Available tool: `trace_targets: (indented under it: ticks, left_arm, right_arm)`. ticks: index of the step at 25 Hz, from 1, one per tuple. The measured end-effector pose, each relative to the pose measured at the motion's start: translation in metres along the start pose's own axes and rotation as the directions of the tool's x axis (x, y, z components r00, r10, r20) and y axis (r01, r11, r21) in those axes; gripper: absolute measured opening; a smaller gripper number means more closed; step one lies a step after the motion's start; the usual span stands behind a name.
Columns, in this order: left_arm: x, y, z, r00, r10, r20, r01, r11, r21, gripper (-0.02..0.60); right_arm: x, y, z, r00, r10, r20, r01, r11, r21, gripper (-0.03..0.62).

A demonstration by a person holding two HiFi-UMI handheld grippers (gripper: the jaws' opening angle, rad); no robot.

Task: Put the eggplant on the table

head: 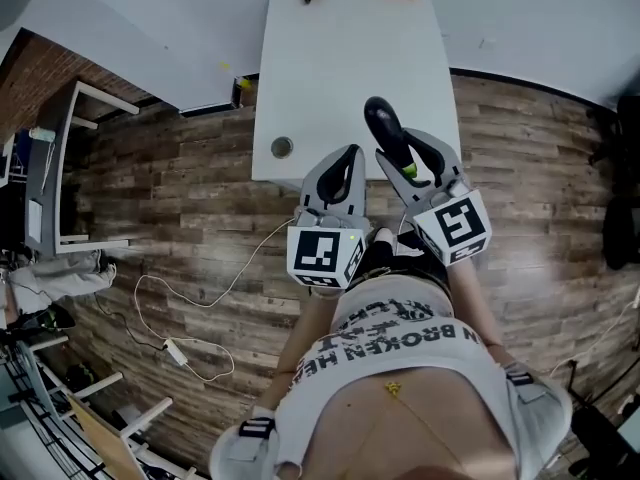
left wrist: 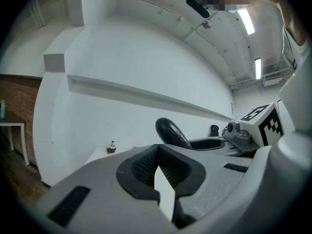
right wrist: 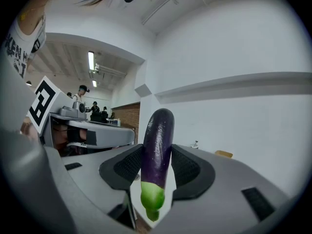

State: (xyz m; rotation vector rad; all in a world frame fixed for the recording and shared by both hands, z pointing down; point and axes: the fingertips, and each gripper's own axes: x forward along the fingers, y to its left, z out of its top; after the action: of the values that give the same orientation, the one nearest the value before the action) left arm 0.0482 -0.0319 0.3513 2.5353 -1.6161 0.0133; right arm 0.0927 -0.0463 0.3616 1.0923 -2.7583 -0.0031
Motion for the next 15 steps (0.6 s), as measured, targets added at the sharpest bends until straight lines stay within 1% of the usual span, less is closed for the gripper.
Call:
trace_targets:
  ticks: [6, 10, 15]
  left_arm:
    - [0.000, 0.010, -0.004, 0.999, 0.032, -0.015, -0.032, 0.999, -0.010, 0.006]
    - [0.006, 0.022, -0.005, 0.999, 0.019, -0.031, -0.019, 1.000, -0.005, 0.006]
    - [0.023, 0.041, 0.000, 0.999, -0.028, -0.027, 0.028, 1.000, 0.002, 0.006]
  right_arm:
    - [0.013, 0.001, -0.003, 0.999, 0.032, -0.006, -0.032, 0.999, 0.004, 0.183]
    - [0.022, -0.002, -0.003, 1.000, 0.007, -0.007, -0.007, 1.000, 0.011, 0.183]
    - [0.040, -0.012, -0.005, 0.998, -0.048, -0.033, 0.049, 0.998, 0.025, 0.183]
